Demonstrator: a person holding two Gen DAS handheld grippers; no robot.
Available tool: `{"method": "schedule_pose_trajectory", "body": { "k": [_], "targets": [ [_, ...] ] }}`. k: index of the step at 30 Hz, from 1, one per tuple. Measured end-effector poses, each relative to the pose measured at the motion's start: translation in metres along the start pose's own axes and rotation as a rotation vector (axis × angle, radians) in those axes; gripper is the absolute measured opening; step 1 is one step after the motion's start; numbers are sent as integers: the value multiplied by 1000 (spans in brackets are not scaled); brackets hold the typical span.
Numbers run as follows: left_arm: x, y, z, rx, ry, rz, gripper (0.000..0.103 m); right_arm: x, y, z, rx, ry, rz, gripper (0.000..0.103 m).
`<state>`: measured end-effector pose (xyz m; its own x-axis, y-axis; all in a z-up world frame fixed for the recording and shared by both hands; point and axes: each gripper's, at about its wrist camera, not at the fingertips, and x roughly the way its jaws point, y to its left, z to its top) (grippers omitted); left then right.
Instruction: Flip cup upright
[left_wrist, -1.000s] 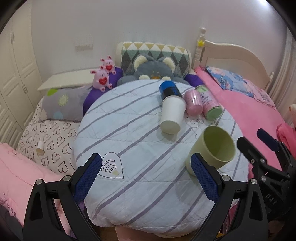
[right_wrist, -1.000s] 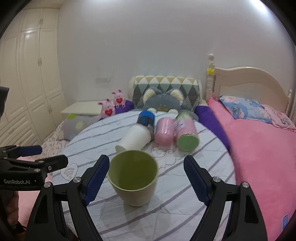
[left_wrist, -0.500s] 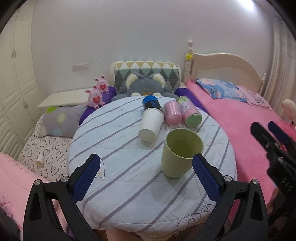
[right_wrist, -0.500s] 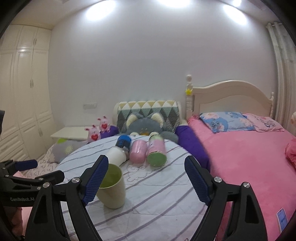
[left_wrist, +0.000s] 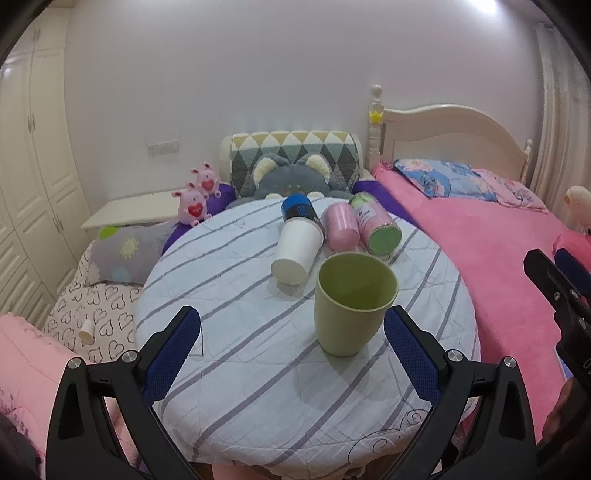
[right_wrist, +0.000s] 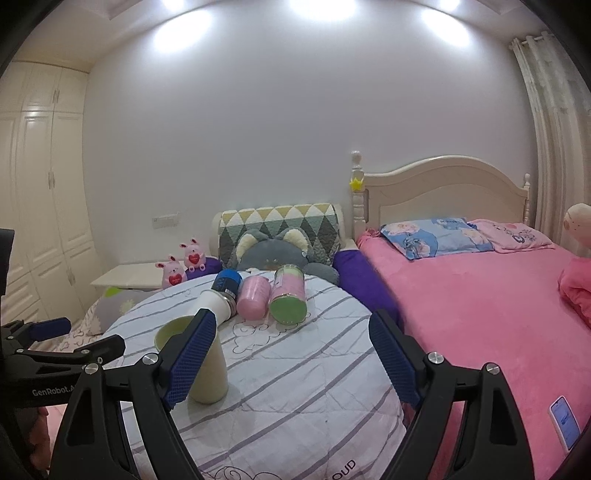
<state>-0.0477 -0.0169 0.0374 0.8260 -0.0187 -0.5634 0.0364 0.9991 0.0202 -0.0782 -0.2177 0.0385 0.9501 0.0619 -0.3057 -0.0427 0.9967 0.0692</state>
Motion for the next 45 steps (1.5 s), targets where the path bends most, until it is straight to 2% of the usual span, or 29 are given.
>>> {"method": "schedule_pose_trajectory", "body": {
  "k": [3, 12, 16, 24, 36, 45],
  "targets": [
    [-6, -1, 2, 5, -41, 0, 101, -4, -2, -1, 0, -27, -2, 86],
    [-30, -12, 7, 35, -239, 8, 101, -13, 1, -3, -23, -108, -1, 86],
    [-37, -15, 7, 37, -310, 33, 103, -17, 1, -5, -24, -142, -2, 86],
    [-29, -11, 6, -13, -321, 5, 103, -17, 5, -9, -43, -167, 6, 86],
    [-15, -13, 2, -12, -353, 71, 103, -13, 11, -12, -64, -184, 4, 86],
    [-13, -13, 5, -22, -351, 65, 103, -11, 10, -9, -66, -184, 3, 86]
  ]
}}
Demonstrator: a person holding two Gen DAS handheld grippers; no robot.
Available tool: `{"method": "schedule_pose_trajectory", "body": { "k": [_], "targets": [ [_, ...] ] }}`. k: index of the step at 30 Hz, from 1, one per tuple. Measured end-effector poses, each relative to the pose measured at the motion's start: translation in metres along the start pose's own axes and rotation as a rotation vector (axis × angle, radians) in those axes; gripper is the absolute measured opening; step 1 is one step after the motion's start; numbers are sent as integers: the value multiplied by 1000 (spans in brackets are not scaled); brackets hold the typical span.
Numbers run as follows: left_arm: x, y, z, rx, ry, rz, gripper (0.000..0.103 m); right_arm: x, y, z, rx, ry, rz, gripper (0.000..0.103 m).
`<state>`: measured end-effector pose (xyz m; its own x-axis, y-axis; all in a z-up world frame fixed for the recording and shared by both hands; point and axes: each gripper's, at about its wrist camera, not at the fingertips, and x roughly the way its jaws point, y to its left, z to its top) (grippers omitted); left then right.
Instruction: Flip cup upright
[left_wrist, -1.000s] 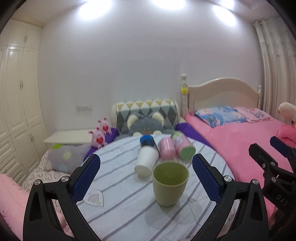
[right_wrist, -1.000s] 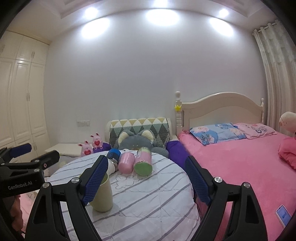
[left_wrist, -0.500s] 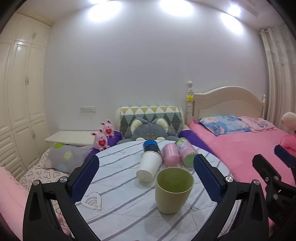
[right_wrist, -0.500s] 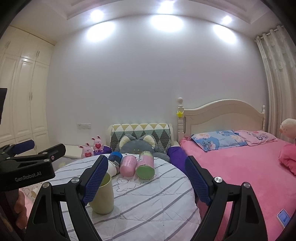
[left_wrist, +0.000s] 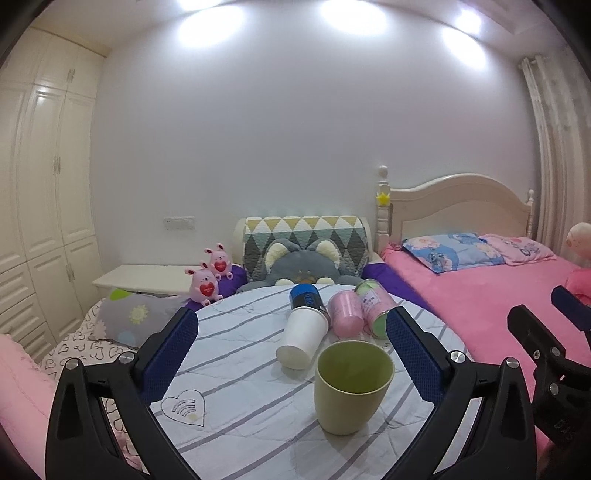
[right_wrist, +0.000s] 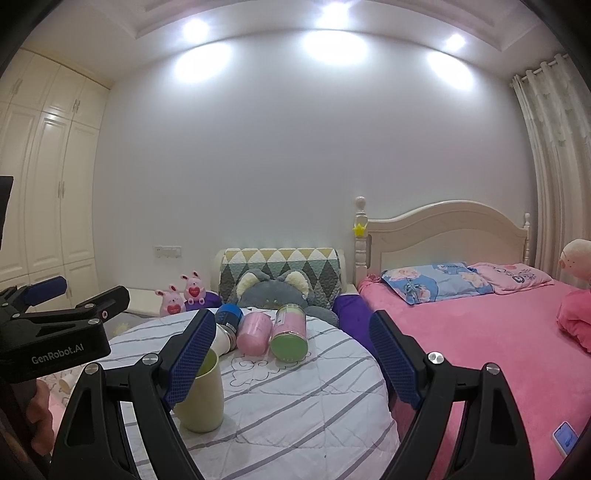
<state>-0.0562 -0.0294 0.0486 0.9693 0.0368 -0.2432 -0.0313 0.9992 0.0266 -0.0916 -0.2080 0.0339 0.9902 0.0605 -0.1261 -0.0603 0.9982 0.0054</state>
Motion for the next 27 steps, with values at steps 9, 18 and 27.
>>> {"method": "schedule_pose_trajectory", "body": {
  "k": [9, 18, 27],
  "targets": [
    [-1, 2, 0, -7, 6, -25, 103, -3, -3, 2, 17, -15, 12, 86],
    [-4, 1, 2, -8, 6, -47, 103, -6, -2, 4, 5, -29, 5, 86],
    [-2, 0, 4, -8, 3, -44, 103, -6, -4, 6, 10, -21, 6, 86]
  ]
}}
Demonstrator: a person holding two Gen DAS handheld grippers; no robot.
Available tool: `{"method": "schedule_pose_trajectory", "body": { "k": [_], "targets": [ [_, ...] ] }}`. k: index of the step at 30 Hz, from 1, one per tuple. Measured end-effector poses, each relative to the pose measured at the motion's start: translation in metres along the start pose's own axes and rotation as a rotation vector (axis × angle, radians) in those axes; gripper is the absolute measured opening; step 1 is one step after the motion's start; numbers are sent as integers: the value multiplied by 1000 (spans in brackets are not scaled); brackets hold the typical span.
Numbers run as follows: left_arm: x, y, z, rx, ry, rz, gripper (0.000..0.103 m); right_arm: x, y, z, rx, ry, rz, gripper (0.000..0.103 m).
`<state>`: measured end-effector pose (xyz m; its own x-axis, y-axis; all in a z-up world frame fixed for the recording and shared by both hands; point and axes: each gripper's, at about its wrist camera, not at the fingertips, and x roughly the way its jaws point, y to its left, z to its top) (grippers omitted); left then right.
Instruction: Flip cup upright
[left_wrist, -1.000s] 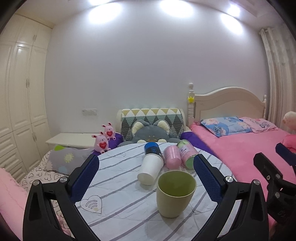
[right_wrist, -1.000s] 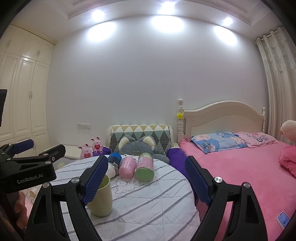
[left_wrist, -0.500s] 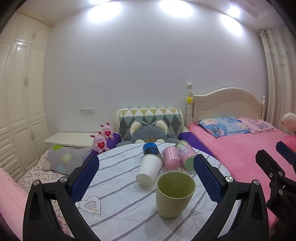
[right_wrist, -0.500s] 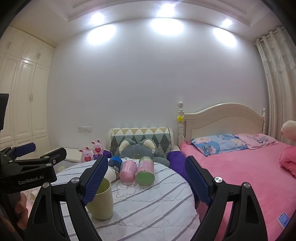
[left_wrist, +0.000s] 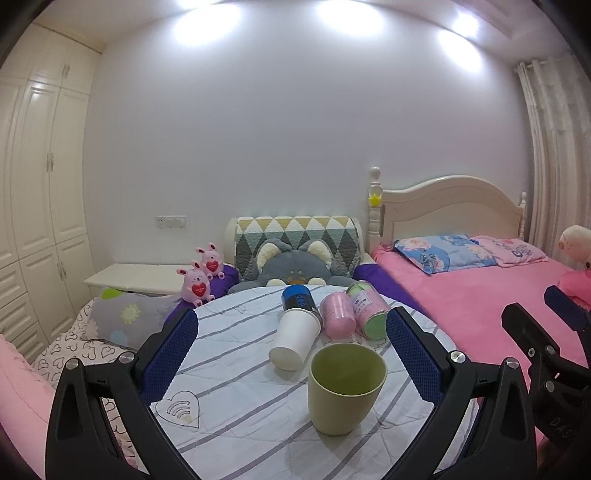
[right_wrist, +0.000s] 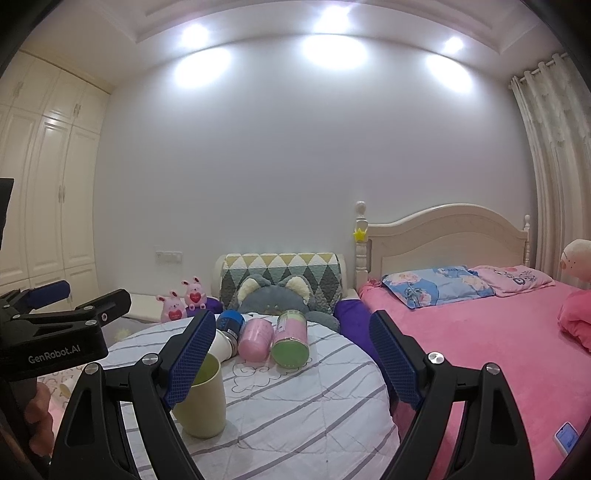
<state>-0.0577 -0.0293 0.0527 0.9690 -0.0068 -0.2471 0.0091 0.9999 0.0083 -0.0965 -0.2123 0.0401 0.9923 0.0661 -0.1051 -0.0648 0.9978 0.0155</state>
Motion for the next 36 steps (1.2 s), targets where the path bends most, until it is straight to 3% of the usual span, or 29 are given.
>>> {"method": "schedule_pose_trajectory", "body": {
  "k": [36],
  "targets": [
    [8, 1, -2, 9, 2, 9, 103, 6, -3, -2, 12, 17, 6, 86]
  ]
}}
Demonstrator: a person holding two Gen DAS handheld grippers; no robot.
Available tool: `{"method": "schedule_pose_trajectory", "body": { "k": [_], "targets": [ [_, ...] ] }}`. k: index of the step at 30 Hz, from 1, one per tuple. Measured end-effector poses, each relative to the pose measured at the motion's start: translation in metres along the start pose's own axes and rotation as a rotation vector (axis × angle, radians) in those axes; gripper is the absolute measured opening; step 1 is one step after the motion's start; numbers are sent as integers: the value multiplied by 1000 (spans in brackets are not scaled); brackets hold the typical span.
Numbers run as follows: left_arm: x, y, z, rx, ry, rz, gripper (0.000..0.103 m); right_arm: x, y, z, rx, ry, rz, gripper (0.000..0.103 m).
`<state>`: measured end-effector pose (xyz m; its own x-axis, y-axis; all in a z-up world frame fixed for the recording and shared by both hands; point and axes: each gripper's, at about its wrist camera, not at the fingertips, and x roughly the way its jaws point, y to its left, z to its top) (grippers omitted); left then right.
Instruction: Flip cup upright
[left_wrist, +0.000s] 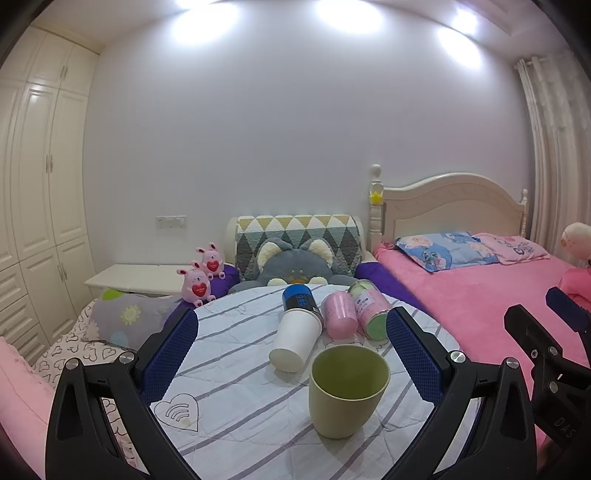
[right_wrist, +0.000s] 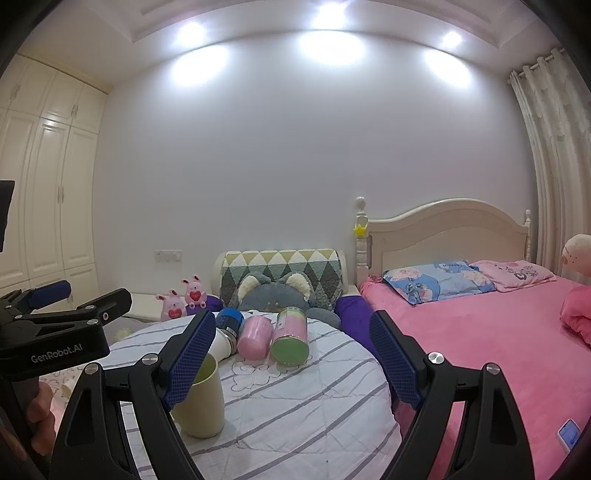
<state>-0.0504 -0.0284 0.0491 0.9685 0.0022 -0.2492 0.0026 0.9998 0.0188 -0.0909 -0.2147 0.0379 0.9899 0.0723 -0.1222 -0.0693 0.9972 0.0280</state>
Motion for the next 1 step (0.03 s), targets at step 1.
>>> {"method": "schedule_pose_trajectory", "body": {
  "k": [1],
  "targets": [
    [0, 0, 0, 1, 0, 0, 103, 0, 0, 0, -1, 2, 0, 86]
  ]
}}
